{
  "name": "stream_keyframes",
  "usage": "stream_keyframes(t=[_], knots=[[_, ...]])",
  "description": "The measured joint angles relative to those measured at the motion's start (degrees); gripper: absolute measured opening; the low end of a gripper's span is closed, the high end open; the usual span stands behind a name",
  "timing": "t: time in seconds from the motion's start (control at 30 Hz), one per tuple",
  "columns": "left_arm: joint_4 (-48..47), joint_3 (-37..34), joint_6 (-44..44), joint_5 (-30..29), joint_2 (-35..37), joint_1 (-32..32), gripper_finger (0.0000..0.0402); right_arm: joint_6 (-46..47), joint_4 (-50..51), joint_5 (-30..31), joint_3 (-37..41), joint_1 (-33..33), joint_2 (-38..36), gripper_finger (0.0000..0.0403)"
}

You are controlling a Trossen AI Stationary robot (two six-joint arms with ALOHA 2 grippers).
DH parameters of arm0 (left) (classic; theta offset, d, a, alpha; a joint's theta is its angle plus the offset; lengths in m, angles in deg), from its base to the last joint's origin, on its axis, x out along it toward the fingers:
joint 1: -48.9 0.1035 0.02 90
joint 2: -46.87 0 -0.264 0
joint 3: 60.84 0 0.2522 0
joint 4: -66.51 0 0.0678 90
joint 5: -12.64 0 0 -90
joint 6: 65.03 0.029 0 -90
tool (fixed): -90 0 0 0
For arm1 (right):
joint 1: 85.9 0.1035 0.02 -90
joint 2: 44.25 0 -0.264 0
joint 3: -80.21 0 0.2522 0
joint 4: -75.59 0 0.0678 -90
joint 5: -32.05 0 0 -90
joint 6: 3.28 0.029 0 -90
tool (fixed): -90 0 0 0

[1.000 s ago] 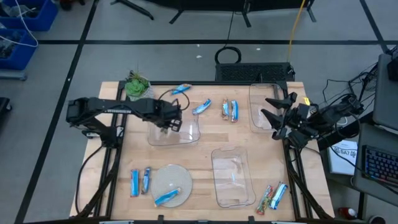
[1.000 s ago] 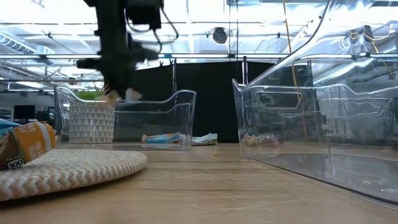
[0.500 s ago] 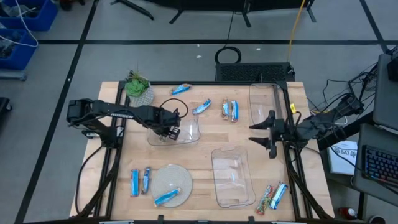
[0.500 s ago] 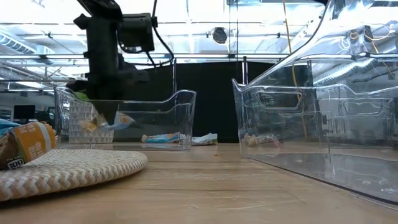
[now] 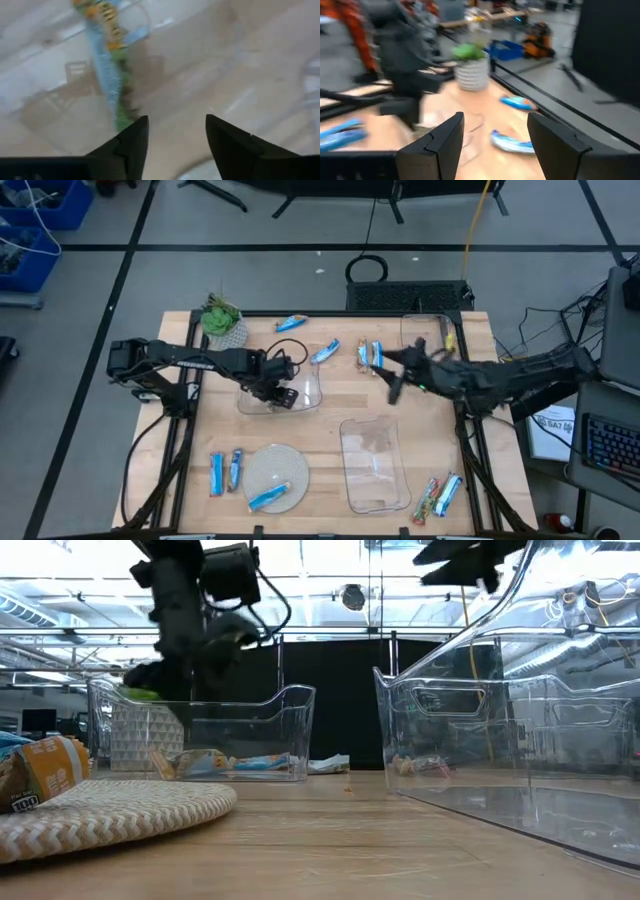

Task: Pick and place Granola Bars by type
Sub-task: Put the top right yellow granola bar into the top left transparent bin

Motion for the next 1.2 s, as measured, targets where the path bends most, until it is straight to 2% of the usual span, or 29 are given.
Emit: stream_keyframes(t=[0.07,0.17,0.23,0.4,0.5,0.6,0.7,0.83,1.2], knots=[[0.09,2.27,-0.34,-0.76,0.0,-0.38,0.0214,1.73,2.74,1.0,-3.48,-3.39,5.31,0.021],[0.07,6.01,0.28,-1.02,0.0,-0.51,0.0221,11.86,12.28,5.76,-8.71,-8.58,13.1,0.021],[-0.02,8.9,2.41,-1.41,0.0,-0.24,0.0222,18.4,18.0,5.94,-11.04,-11.99,17.53,0.021],[0.32,16.87,16.01,-8.11,3.33,-0.4,0.0219,28.51,18.32,-1.38,-12.26,-17.4,25.12,0.021],[1.02,18.94,26.28,-11.68,7.44,-1.1,0.0219,34.26,18.72,-3.93,-12.29,-18.75,29.1,0.021],[5.16,18.72,35.74,-11.81,12.42,-1.35,0.0219,37.71,18.69,-6.06,-12.27,-19.52,32.23,0.021],[6.8,18.64,40.66,-11.37,16.56,-1.16,0.0219,40.2,18.32,-7.67,-12.32,-19.97,35.25,0.021],[6.18,18.55,41.31,-11.11,19.73,-1.16,0.0219,40.63,19.12,-9.19,-13.6,-20.74,39.8,0.021],[5.98,18.5,38.36,-4.27,23.31,-2.68,0.0218,40.49,22.07,-11.04,-16.23,-22.99,48.87,0.0204]])
